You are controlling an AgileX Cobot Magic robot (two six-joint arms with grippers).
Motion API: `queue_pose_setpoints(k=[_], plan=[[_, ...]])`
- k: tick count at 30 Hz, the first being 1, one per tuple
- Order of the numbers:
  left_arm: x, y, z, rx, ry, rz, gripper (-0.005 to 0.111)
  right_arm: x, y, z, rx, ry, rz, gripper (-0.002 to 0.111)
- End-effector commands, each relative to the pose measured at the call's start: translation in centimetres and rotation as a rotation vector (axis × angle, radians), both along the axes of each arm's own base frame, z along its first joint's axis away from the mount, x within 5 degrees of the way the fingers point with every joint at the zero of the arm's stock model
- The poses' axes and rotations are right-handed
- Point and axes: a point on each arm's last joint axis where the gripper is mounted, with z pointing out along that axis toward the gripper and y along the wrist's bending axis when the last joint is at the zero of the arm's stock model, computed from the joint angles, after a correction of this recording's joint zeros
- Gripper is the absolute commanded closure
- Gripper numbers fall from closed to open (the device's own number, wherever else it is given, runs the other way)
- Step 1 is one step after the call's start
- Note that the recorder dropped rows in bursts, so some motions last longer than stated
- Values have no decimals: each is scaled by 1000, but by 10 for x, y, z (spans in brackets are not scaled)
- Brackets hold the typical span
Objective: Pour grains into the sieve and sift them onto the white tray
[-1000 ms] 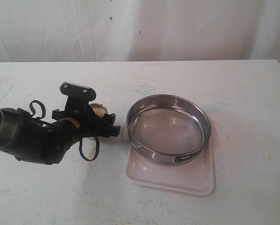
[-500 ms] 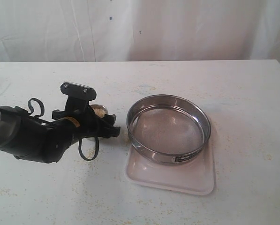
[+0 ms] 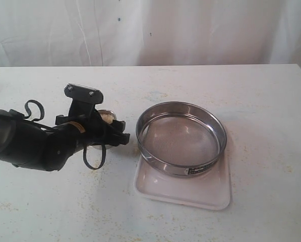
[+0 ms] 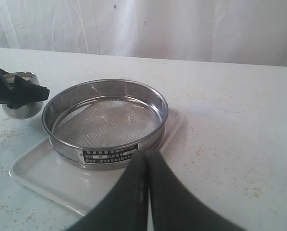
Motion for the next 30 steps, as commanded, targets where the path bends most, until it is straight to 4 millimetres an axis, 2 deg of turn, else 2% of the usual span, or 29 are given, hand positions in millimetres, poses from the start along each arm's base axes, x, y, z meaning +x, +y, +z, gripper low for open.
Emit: queue_pose_setpoints(k=[1,10,20,30], plan=[[-3,-1,19,-1,-59,-20,106,0,0,-1,1,-6,-4,108],[-1,-5,42,19,-86,-64,106,0,0,-1,1,-6,-4,108],[9,-45,75,74,-115,-215,107,0,0,-1,1,-6,-4,108],[7,-81,101,223,-144,-411,107,0,0,-1,1,-6,-4,108]])
